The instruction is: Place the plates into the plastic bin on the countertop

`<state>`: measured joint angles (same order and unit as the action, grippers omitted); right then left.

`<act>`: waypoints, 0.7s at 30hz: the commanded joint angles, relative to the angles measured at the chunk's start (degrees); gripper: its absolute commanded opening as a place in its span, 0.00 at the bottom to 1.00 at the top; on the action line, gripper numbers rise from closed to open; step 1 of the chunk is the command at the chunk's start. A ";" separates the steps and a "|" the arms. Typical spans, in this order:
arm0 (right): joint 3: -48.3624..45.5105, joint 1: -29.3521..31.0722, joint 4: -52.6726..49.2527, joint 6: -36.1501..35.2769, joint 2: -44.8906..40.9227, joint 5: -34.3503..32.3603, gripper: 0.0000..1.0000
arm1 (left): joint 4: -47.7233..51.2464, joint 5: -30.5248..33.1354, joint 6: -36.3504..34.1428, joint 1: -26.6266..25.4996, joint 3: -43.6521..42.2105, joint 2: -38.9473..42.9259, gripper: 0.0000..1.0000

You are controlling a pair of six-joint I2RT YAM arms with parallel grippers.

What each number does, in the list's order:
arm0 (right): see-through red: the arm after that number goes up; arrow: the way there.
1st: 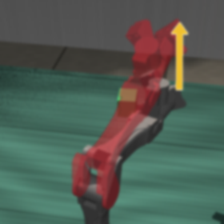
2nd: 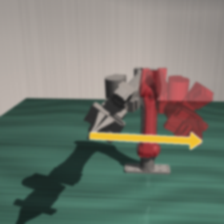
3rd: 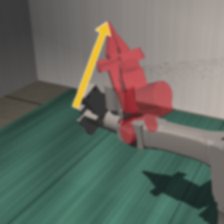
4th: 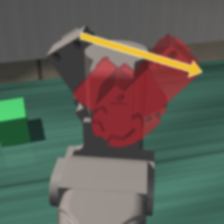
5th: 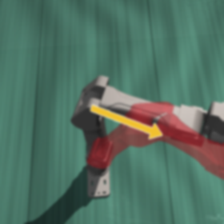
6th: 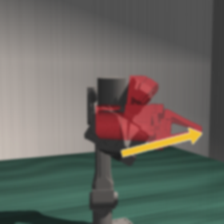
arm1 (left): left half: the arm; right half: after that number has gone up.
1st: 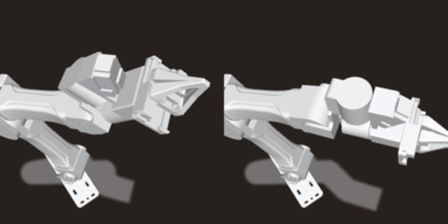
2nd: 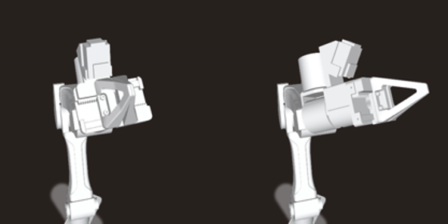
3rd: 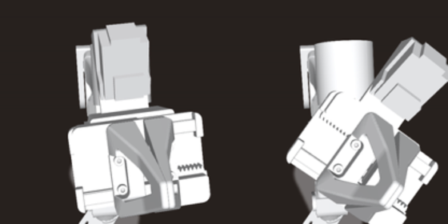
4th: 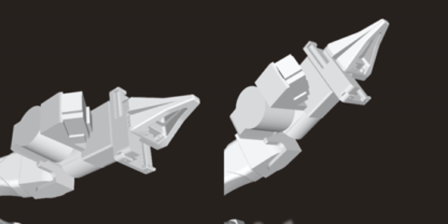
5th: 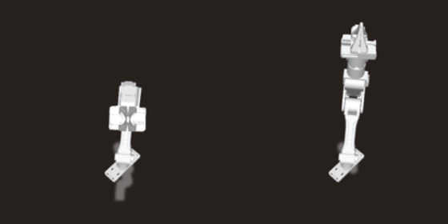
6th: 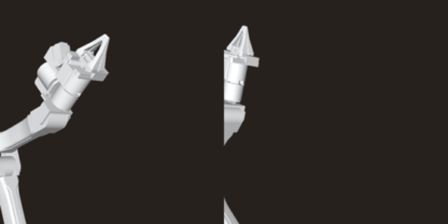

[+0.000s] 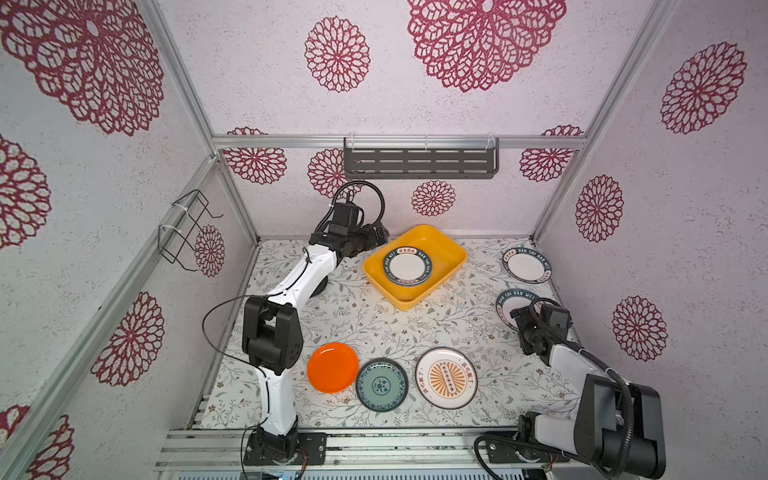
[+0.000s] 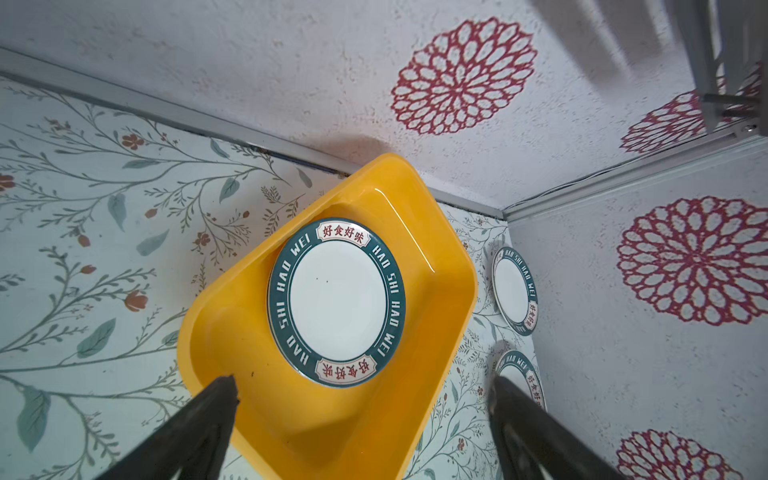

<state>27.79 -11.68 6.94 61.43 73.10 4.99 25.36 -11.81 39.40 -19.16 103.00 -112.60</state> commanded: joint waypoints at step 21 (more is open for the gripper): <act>-6.87 -1.50 33.41 22.57 20.36 4.15 0.34 | -8.75 8.73 3.41 0.99 -8.55 13.15 0.97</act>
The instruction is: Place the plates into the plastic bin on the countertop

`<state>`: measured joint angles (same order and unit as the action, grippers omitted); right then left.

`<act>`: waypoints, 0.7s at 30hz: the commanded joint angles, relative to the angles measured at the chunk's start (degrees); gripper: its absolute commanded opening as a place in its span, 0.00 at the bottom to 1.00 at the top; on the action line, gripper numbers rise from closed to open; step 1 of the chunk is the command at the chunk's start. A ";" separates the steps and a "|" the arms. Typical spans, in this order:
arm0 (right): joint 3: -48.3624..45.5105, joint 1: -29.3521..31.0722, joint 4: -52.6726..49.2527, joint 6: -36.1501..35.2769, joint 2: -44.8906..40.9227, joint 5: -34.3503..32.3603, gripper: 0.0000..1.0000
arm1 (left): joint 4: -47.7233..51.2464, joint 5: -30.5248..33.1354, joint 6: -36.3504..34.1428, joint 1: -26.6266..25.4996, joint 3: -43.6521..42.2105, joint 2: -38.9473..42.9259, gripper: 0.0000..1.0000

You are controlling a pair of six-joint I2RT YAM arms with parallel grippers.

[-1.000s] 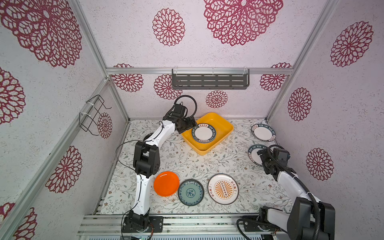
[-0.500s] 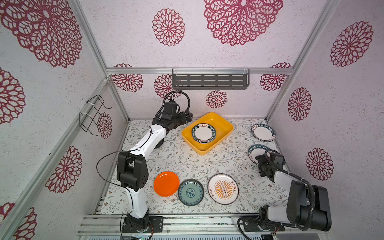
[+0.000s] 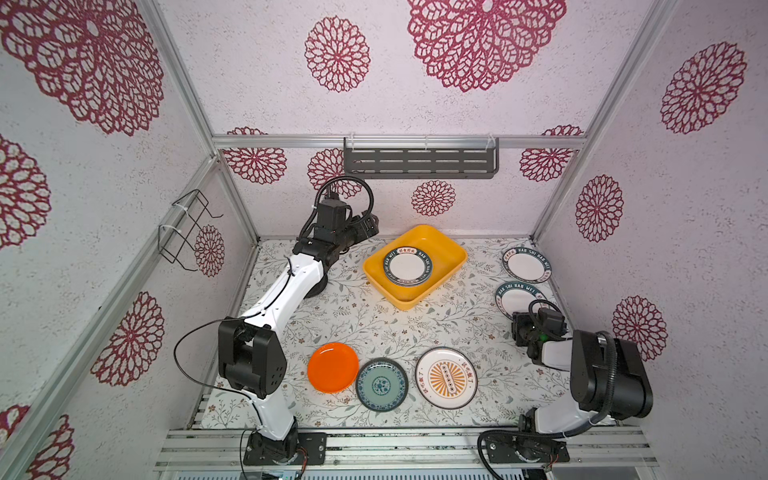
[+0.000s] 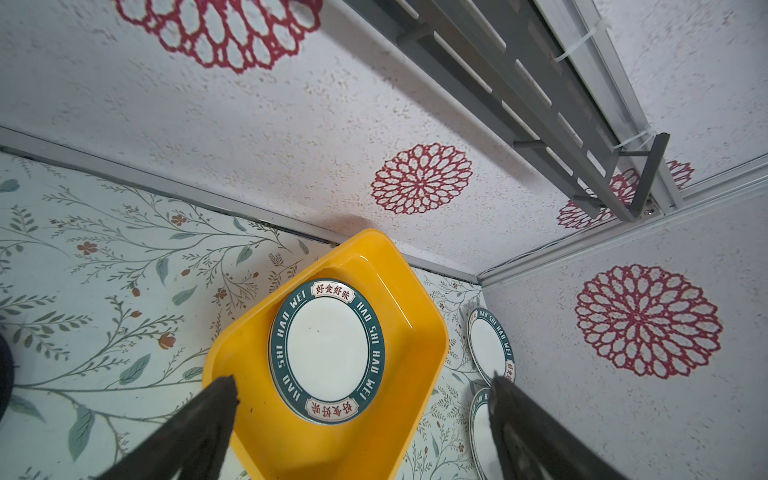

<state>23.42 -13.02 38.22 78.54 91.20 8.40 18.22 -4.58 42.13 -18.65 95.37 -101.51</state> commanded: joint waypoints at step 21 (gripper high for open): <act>-3.66 -0.12 -10.17 -2.24 -15.58 0.39 0.00 | -2.71 -2.33 2.78 0.64 -2.12 1.50 0.97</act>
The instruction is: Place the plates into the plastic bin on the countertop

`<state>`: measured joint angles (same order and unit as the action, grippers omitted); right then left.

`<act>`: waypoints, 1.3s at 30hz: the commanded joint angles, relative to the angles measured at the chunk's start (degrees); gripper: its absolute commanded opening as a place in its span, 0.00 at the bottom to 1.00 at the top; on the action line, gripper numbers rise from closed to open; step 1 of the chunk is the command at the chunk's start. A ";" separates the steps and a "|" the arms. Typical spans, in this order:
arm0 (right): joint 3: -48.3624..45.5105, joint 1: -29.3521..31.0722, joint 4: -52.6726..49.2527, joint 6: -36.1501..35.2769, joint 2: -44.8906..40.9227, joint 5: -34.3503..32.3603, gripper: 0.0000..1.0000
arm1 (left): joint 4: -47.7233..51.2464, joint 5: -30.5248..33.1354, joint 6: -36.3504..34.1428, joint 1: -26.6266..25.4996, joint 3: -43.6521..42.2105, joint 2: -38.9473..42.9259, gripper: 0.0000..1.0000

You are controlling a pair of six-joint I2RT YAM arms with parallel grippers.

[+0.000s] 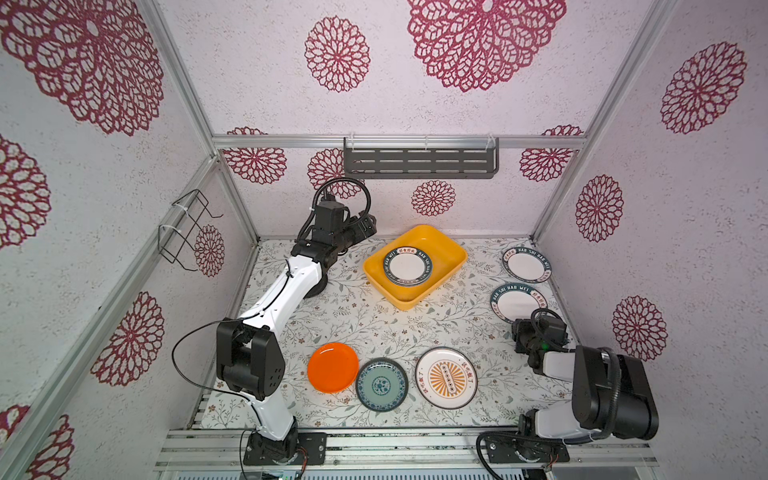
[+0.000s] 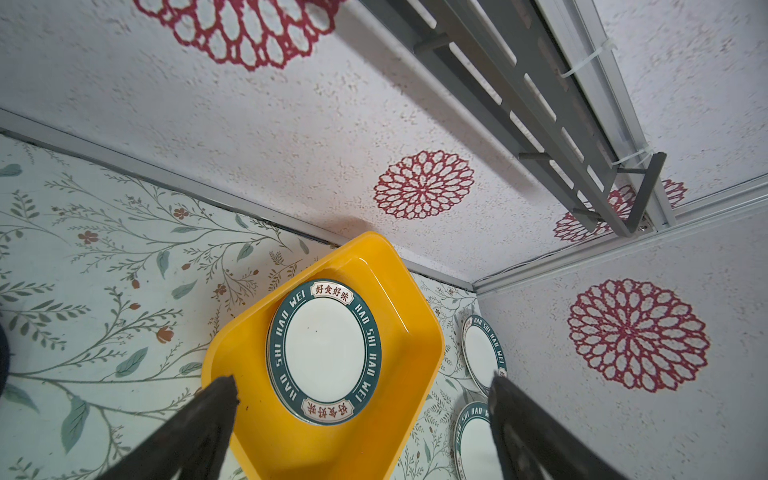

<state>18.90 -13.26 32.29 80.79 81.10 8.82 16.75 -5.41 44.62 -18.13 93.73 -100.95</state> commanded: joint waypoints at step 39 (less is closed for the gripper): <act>13.95 2.42 -22.76 -14.05 -31.22 43.94 0.00 | -13.95 -16.59 10.02 -23.82 -0.56 -9.73 0.97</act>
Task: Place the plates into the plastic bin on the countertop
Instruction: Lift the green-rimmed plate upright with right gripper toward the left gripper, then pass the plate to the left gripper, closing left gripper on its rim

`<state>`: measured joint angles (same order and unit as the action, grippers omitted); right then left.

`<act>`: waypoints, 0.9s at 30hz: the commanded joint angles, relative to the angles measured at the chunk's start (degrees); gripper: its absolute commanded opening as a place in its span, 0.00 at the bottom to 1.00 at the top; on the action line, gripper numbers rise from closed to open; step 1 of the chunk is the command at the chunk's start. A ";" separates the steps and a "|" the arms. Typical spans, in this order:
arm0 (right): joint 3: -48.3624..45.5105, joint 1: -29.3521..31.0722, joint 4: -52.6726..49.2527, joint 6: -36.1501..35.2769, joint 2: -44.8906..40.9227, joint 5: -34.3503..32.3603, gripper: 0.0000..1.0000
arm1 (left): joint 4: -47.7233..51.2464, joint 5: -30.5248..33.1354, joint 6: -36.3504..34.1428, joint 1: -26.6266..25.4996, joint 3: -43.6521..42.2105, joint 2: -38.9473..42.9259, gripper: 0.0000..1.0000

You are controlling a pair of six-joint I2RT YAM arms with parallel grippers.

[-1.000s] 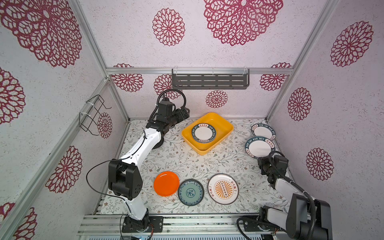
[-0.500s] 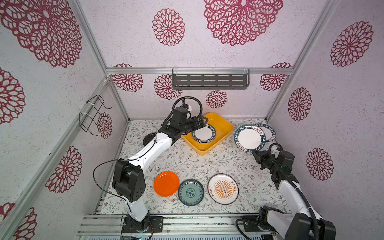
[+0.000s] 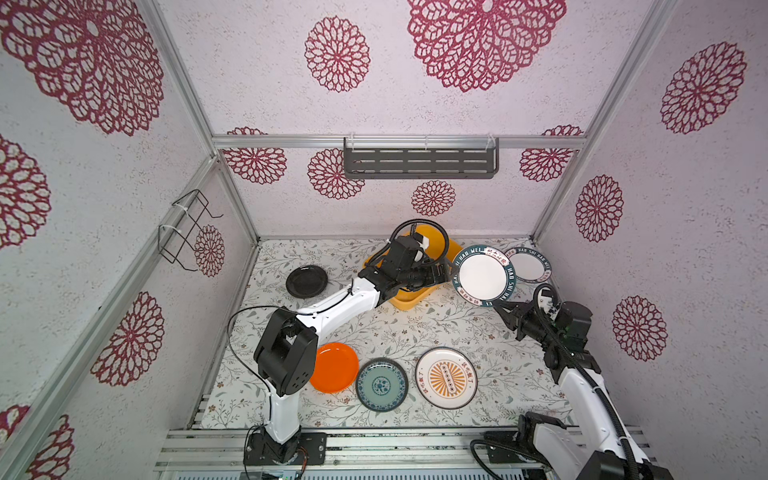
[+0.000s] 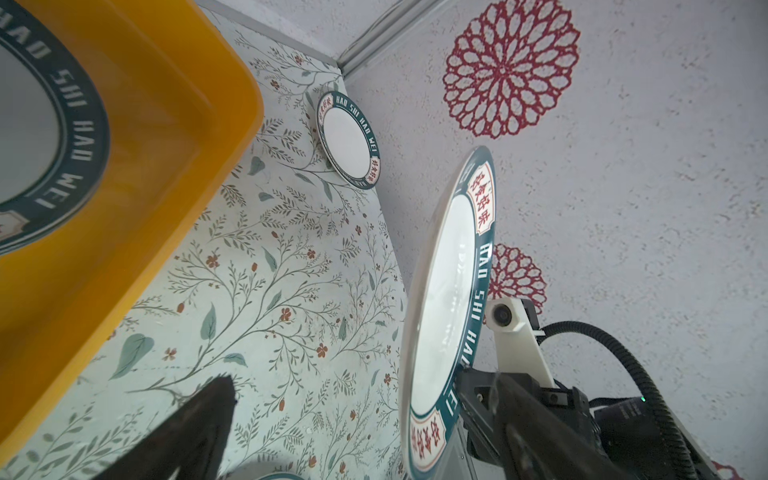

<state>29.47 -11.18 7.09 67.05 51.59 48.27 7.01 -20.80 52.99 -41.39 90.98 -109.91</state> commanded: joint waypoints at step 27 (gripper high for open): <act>5.27 0.57 5.81 -1.47 0.05 5.37 0.68 | -4.37 0.45 4.43 -0.07 4.47 -1.37 0.00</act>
<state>32.08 -10.85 9.13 66.98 51.40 52.73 4.69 -21.12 56.31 -42.39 94.19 -111.13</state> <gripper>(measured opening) 0.630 0.077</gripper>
